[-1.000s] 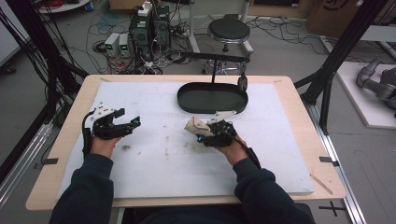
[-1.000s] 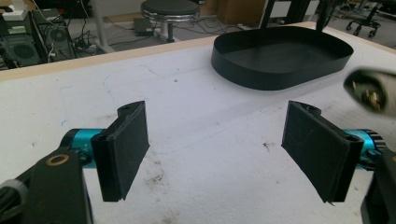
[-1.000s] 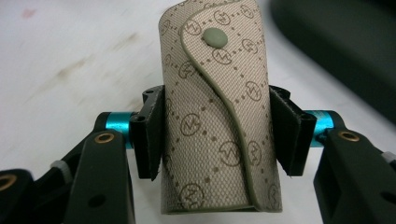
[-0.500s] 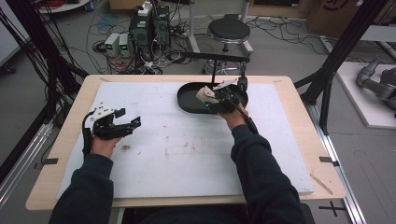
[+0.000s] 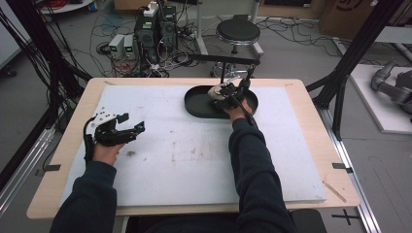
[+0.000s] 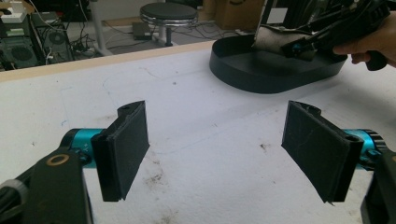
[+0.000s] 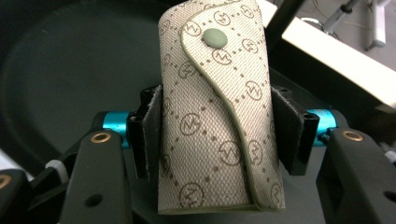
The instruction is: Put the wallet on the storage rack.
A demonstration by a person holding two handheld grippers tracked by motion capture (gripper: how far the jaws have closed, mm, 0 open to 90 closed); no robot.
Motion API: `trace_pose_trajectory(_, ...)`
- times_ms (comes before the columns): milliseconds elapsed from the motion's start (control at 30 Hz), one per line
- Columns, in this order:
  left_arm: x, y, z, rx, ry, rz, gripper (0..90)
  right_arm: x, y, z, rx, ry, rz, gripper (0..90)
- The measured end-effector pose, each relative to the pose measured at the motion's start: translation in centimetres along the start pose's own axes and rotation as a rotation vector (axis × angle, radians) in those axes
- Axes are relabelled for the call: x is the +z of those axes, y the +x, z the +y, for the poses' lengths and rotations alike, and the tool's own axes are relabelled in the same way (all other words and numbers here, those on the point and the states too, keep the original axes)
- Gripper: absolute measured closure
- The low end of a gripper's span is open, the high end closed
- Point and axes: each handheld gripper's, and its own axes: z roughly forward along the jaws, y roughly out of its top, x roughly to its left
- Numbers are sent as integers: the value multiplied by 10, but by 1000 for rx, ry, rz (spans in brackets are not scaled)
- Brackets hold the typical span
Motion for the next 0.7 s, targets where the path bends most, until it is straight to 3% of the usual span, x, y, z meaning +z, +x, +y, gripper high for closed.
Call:
trace_pose_trajectory(200, 1, -1, -1, 4, 4, -2, 229, 3, 1, -2, 17, 3, -3, 352)
trace_pose_trajectory(300, 1, -1, -1, 5, 4, -2, 229, -6, 2, -1, 17, -17, 42, 357)
trace_pose_trajectory(467, 0, 1, -1, -4, -1, -1, 229, -43, -5, -4, 9, -98, 92, 347)
trace_pose_trajectory(567, -1, 1, -1, -4, -4, 0, 229, -68, -14, -10, 6, -105, 134, 297)
trace_pose_trajectory(700, -1, 1, -1, -10, -9, 5, 229, -102, -25, -29, -11, -150, 142, 205)
